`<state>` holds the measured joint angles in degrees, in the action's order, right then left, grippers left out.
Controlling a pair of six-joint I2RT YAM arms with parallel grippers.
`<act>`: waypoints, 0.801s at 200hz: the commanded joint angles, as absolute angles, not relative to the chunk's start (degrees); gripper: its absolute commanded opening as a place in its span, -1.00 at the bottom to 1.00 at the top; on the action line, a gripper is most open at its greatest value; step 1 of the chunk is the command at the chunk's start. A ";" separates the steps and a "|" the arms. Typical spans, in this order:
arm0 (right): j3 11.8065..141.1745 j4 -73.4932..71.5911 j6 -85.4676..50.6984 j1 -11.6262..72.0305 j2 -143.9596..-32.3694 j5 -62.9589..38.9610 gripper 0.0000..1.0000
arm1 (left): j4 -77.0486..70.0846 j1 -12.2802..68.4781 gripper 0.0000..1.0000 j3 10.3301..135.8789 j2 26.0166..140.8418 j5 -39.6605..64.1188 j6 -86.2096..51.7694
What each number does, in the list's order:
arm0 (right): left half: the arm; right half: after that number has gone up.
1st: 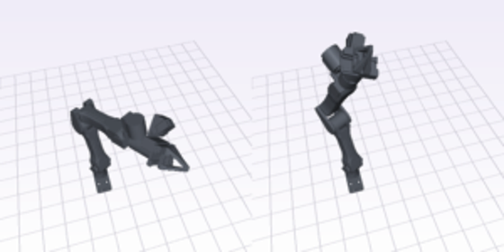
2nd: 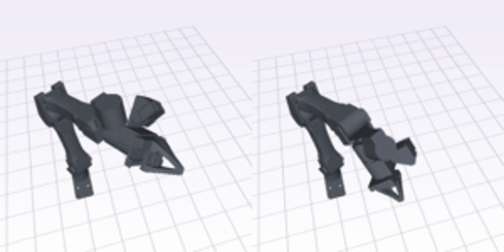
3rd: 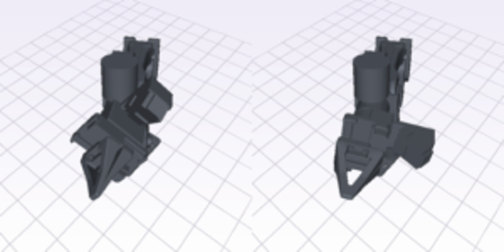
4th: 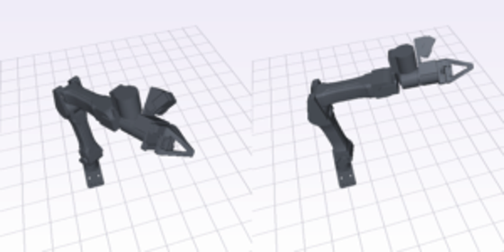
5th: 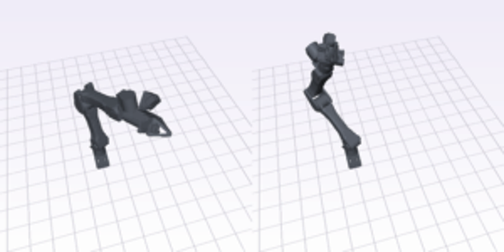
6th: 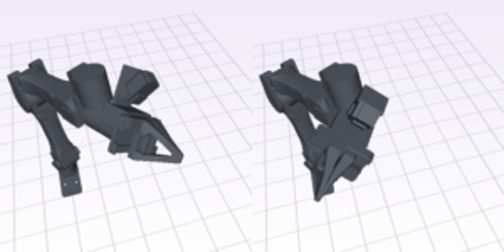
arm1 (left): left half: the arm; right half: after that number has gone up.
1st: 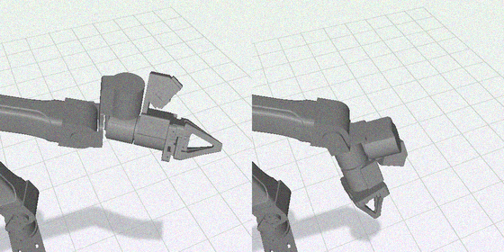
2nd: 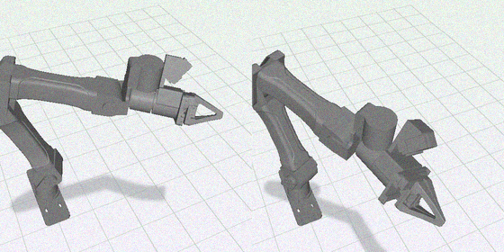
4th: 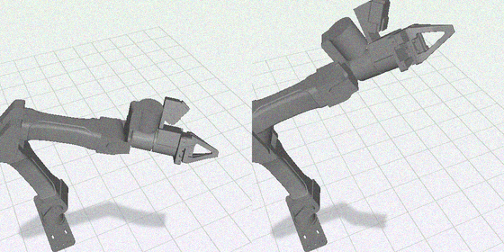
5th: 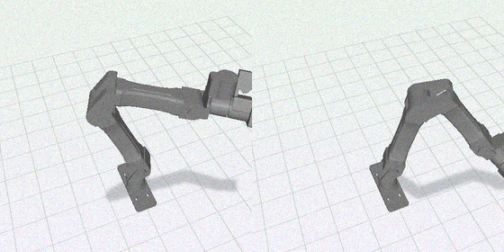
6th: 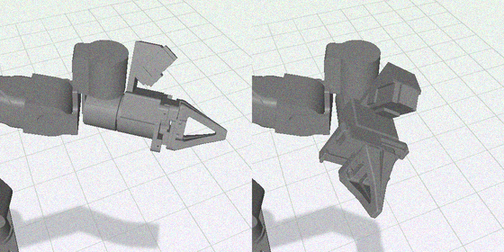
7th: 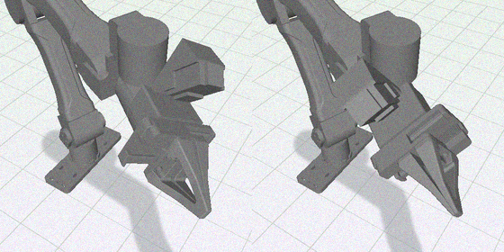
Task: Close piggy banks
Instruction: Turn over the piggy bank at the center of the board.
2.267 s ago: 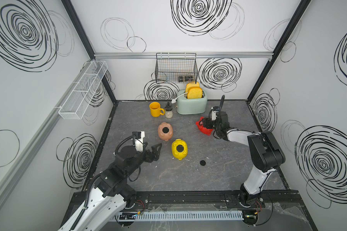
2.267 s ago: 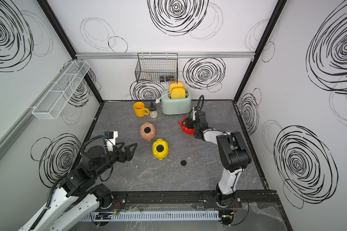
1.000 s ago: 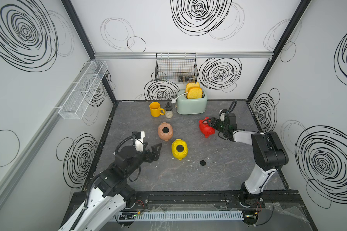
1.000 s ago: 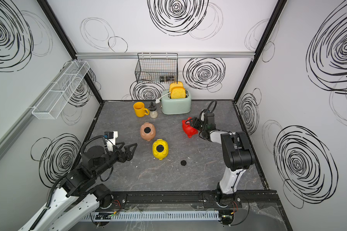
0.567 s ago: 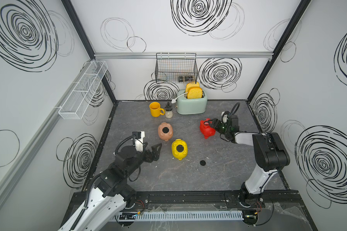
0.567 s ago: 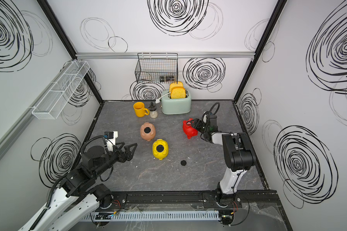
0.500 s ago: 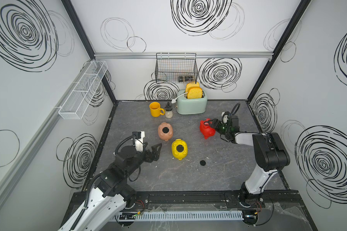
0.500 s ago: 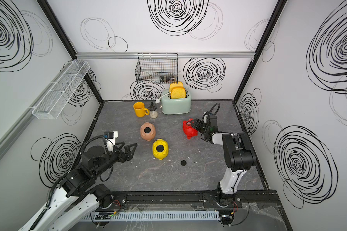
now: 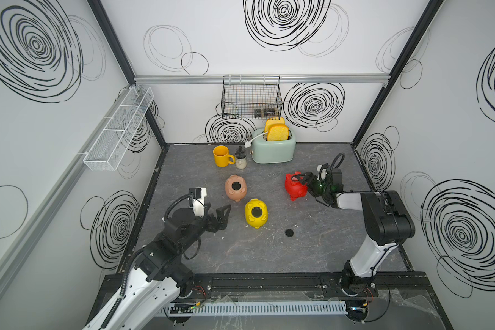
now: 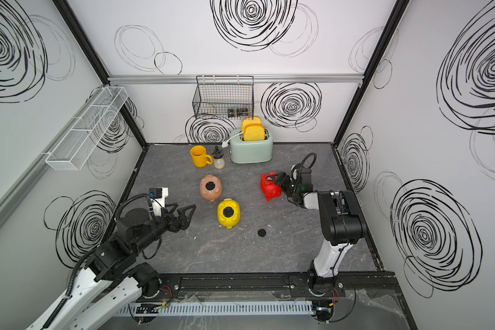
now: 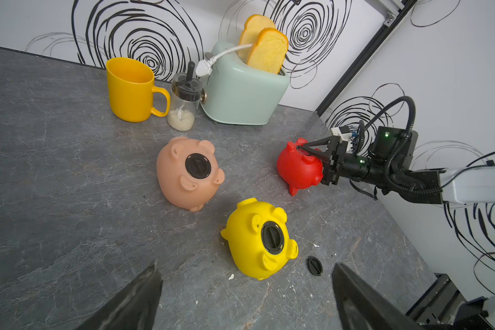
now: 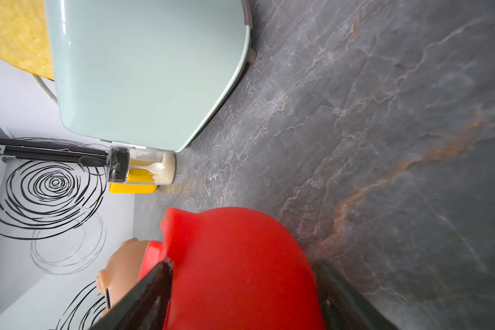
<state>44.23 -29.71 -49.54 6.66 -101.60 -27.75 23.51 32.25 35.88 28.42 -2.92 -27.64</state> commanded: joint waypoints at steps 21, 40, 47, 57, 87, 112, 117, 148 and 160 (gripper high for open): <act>44.38 -31.50 -53.55 6.55 -99.74 -31.90 0.64 | 21.51 32.52 0.93 35.45 27.52 -3.57 -27.59; 44.55 -29.69 -52.85 6.35 -98.79 -31.17 0.66 | 21.27 32.44 0.93 35.33 27.52 -3.52 -27.60; 44.65 -29.05 -52.55 6.12 -98.46 -31.01 0.67 | 21.36 32.48 0.93 35.42 27.75 -3.52 -27.64; 44.74 -28.21 -52.10 5.74 -98.37 -31.02 0.67 | 21.44 32.51 0.92 35.49 28.08 -3.51 -27.62; 44.51 -23.96 -48.78 4.87 -96.44 -29.77 0.70 | 21.61 32.61 0.91 35.33 27.19 -4.56 -27.77; 44.43 -17.91 -44.16 4.14 -92.99 -27.47 0.70 | 21.53 32.91 0.91 35.25 26.55 -5.37 -27.88; 44.32 -16.88 -43.27 4.15 -92.07 -26.84 0.70 | 21.57 32.96 0.91 35.24 26.54 -5.45 -27.86; 44.32 -9.83 -37.61 4.22 -88.21 -23.55 0.68 | 21.80 33.63 0.91 35.33 26.96 -6.37 -27.77; 43.65 -7.87 -35.68 4.39 -87.01 -23.08 0.66 | 21.80 34.07 0.91 35.33 27.28 -6.76 -27.86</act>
<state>44.21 -15.44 -41.82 4.34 -89.52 -25.89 23.51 33.21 35.86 27.03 -4.93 -27.66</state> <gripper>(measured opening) 0.838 0.955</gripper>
